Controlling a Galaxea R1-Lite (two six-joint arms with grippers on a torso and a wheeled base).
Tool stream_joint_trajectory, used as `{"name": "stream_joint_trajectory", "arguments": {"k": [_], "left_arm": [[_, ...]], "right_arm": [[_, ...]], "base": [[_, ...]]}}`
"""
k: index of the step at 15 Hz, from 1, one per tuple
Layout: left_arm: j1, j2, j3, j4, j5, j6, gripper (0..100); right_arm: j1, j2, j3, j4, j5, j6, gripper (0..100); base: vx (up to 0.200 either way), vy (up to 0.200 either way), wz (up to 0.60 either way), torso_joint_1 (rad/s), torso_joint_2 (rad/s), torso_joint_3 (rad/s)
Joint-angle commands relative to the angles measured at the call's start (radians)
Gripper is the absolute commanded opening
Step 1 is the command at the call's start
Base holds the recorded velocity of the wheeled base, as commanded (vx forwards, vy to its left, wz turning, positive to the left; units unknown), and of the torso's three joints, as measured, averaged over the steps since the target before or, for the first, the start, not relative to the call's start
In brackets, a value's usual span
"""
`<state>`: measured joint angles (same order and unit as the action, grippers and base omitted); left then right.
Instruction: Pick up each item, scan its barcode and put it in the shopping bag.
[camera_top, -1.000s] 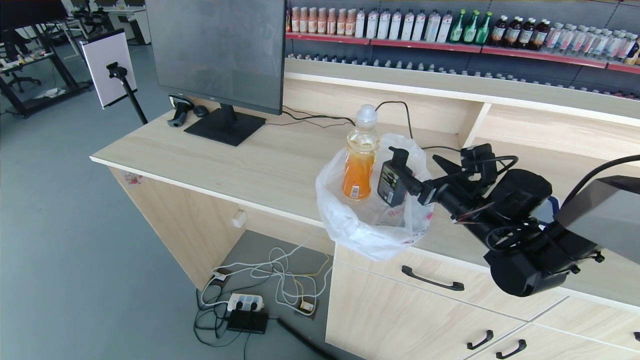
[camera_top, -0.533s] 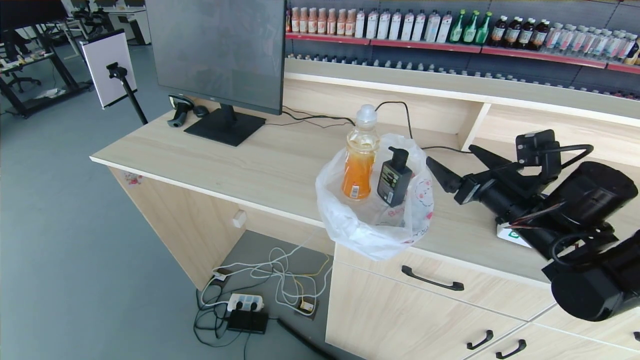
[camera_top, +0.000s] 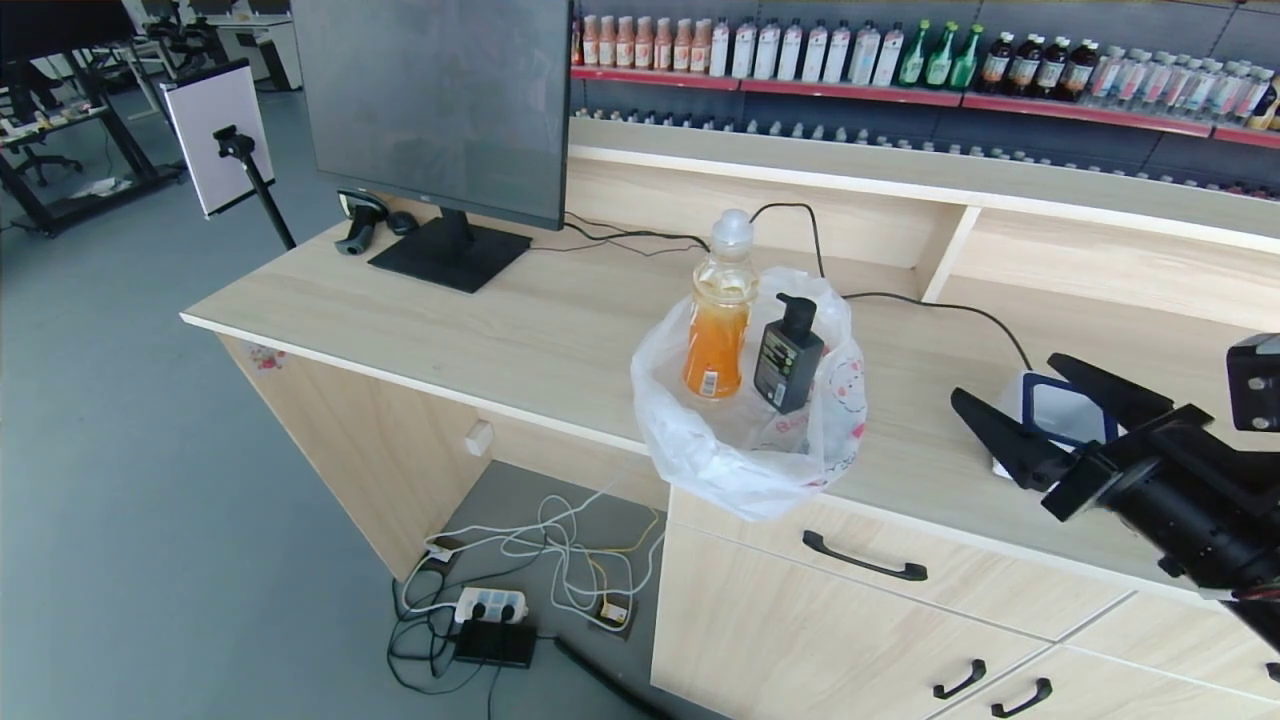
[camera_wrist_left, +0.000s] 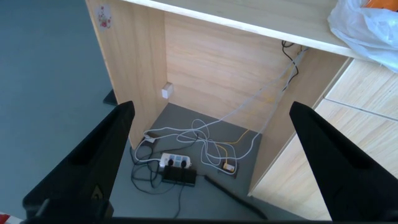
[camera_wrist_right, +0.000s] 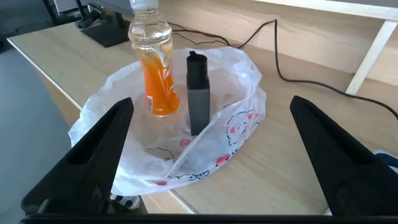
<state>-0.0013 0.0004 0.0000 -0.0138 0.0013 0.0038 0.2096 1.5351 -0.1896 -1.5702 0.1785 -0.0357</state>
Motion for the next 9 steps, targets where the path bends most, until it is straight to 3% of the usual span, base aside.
{"name": "stream_joint_trajectory", "arguments": {"k": [1,4,5,9], "left_arm": [[0.0,0.0,0.0,-0.002,0.0,-0.001,100],[0.0,0.0,0.0,0.0,0.0,0.001,100],[0.0,0.0,0.0,-0.002,0.0,0.001,100],[0.0,0.0,0.0,0.0,0.0,-0.001,100]], "right_arm": [[0.001,-0.219,0.19,-0.001,-0.001,0.005,100],[0.002,-0.316,0.19,0.047,0.001,-0.001,100],[0.002,-0.377,0.19,0.139,0.001,-0.001,100],[0.028,-0.799,0.188,0.76,0.007,-0.03,100]], "base": [[0.0,0.0,0.0,0.0,0.0,0.0],[0.0,0.0,0.0,0.0,0.0,0.0],[0.0,0.0,0.0,0.0,0.0,0.0],[0.0,0.0,0.0,0.0,0.0,0.0]]}}
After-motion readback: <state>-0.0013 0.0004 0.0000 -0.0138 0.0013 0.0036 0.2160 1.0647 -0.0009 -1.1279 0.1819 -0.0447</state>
